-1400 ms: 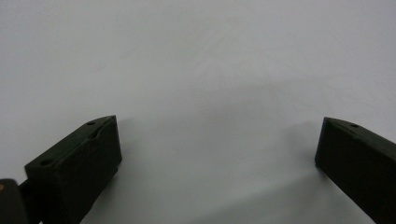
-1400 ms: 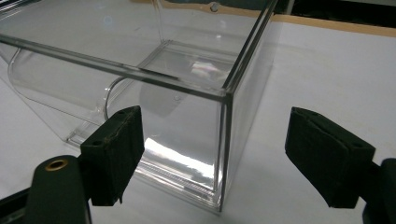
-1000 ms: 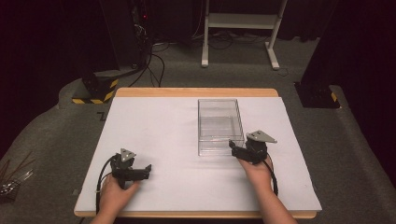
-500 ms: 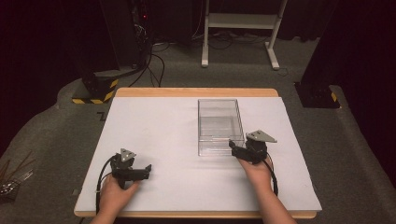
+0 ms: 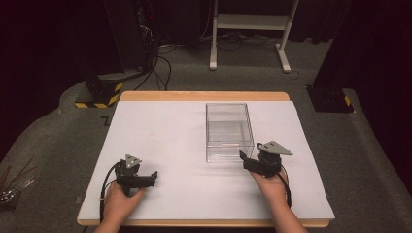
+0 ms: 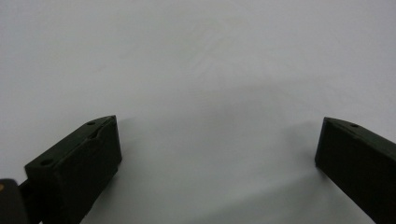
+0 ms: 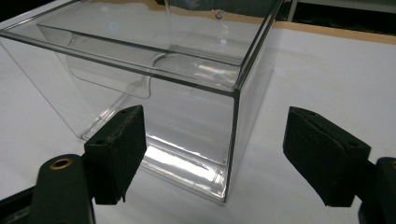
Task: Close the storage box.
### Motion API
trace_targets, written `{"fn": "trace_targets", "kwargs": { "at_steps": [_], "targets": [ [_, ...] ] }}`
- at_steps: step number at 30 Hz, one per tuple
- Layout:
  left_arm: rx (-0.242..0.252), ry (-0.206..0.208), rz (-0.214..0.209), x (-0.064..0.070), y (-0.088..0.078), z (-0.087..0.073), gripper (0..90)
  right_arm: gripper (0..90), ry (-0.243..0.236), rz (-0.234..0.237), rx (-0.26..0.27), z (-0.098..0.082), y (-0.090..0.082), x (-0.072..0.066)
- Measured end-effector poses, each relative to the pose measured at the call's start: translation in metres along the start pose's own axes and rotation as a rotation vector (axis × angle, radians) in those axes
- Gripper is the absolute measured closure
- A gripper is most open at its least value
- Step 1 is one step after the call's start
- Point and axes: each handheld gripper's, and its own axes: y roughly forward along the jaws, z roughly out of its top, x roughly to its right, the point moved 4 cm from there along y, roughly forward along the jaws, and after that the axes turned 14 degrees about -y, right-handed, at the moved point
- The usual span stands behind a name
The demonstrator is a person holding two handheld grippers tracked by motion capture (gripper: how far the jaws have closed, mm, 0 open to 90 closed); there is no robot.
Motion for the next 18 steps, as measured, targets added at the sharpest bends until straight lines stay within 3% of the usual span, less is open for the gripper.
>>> {"fn": "trace_targets", "kwargs": {
  "at_steps": [12, 18],
  "targets": [
    [0.000, 0.000, 0.000, 0.000, 0.000, 0.000, 0.6, 21.7, 0.001, -0.001, 0.019, -0.013, -0.026, 0.000],
    [0.000, 0.000, 0.000, 0.000, 0.000, 0.000, 0.6, 21.7, 0.006, -0.015, -0.007, -0.029, -0.036, 0.005]
  ]
}}
